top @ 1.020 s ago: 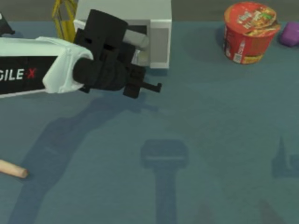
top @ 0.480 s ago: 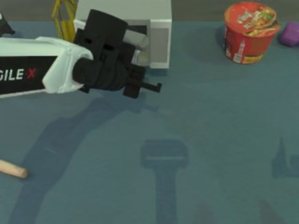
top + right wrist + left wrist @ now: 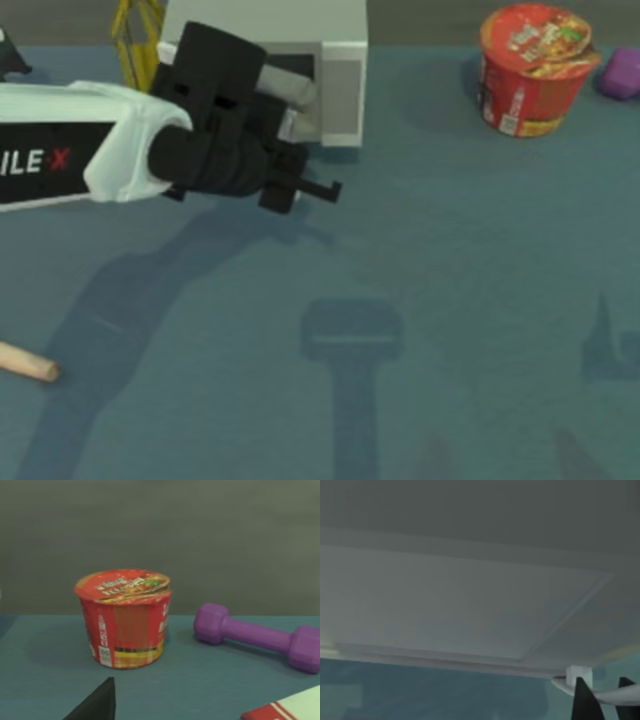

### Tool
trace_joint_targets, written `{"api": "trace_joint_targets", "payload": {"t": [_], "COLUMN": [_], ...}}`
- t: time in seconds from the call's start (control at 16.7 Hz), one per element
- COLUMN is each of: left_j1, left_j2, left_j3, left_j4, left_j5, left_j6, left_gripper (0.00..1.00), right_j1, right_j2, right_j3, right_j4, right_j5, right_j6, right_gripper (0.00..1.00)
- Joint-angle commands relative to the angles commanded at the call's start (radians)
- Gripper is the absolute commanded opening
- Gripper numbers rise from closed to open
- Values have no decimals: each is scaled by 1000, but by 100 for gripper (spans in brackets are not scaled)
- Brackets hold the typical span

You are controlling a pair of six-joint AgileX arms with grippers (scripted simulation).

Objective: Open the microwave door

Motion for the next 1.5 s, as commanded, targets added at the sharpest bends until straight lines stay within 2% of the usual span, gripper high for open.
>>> {"api": "trace_joint_targets", "payload": {"t": [0.18,1.5], "left_j1": [13,13], "left_j2": [-10,-10], "left_j3": [-16,-16], "left_j4": [3,3], "left_j5": [17,17], "left_j6": [27,27], "left_gripper": [0,0], "right_j1": [0,0], "right_j2": [0,0], "right_j3": [0,0], "right_j4": [0,0], "right_j5": [0,0], "right_j6": [0,0], "right_gripper": [100,100]}}
